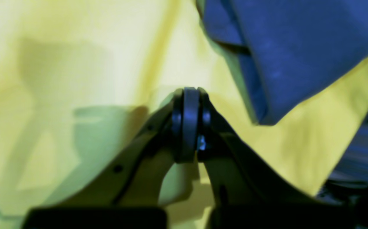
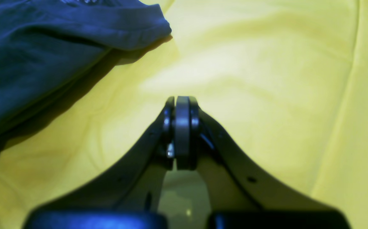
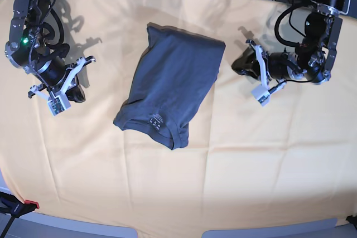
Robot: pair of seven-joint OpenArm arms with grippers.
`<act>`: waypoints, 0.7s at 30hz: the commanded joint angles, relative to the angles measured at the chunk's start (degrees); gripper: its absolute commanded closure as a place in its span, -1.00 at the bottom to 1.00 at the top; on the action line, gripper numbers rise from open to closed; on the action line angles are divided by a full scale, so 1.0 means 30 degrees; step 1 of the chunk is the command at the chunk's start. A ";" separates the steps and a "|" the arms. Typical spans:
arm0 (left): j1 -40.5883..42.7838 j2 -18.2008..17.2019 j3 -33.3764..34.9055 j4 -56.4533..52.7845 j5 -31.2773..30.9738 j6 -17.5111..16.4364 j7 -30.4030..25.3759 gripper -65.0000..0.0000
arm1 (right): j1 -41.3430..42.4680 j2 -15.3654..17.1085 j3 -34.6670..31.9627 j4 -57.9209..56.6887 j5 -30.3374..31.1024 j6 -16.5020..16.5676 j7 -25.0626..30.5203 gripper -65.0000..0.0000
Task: Fold the T-shirt properly
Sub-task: 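Press and tuck the bundle's sides with the left gripper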
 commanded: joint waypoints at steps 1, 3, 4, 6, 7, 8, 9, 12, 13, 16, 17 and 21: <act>0.0160 0.0248 0.0036 0.0117 -0.0313 -0.0211 0.0481 1.00 | 0.0219 0.0270 0.0146 0.0299 0.0204 0.0007 0.0423 1.00; 0.0437 0.0867 0.0036 0.0117 -0.0663 -0.0561 0.0612 1.00 | 0.0226 0.0270 0.0146 0.0299 0.0219 0.0007 0.0444 1.00; 0.0539 0.1195 0.0036 0.0117 -0.0772 -0.0670 0.0605 1.00 | 0.0219 0.0270 0.0146 0.0299 0.0226 0.0007 0.0444 1.00; 0.0692 0.1887 0.0036 0.0117 -0.0772 -0.0991 0.0605 1.00 | 0.0211 0.0262 0.0146 0.0299 0.0364 0.0007 0.0430 1.00; 0.0758 0.2259 0.0036 0.0117 -0.0758 -0.1122 0.0605 1.00 | 0.0211 0.0262 0.0146 0.0299 0.0583 0.0015 0.0423 1.00; 0.0794 0.2645 0.0036 0.0117 -0.0765 -0.1326 0.0605 1.00 | 0.0211 0.0262 0.0146 0.0299 0.0809 0.0015 0.0423 1.00; 0.0801 0.3060 0.0036 0.0117 -0.0750 -0.1428 0.0605 1.00 | 0.0219 0.0262 0.0146 0.0299 0.1086 0.0022 0.0408 1.00; 0.0794 0.4379 0.0044 0.0117 -0.0758 -0.1421 0.0605 1.00 | 0.0211 0.0262 0.0146 0.0299 0.1384 0.0022 0.0357 1.00; 0.0831 0.4830 0.0044 0.0102 -0.0750 -0.1428 0.0605 1.00 | 0.0219 0.0255 0.0146 0.0299 0.1384 0.0022 0.0350 1.00; 0.1035 0.6105 0.0044 0.0102 -0.0743 -0.1792 0.0619 1.00 | 0.0219 0.0262 0.0146 0.0299 0.1377 0.0051 0.0357 1.00; 0.1064 0.6462 0.0044 0.0102 -0.0692 -0.1982 0.0721 1.00 | 0.0219 0.0270 0.0146 0.0299 0.1362 0.0095 0.0350 1.00; 0.0896 0.7060 0.0036 0.0117 -0.0444 -0.2419 0.1180 1.00 | 0.0204 0.0270 0.0146 0.0299 0.1596 0.0685 -0.0036 1.00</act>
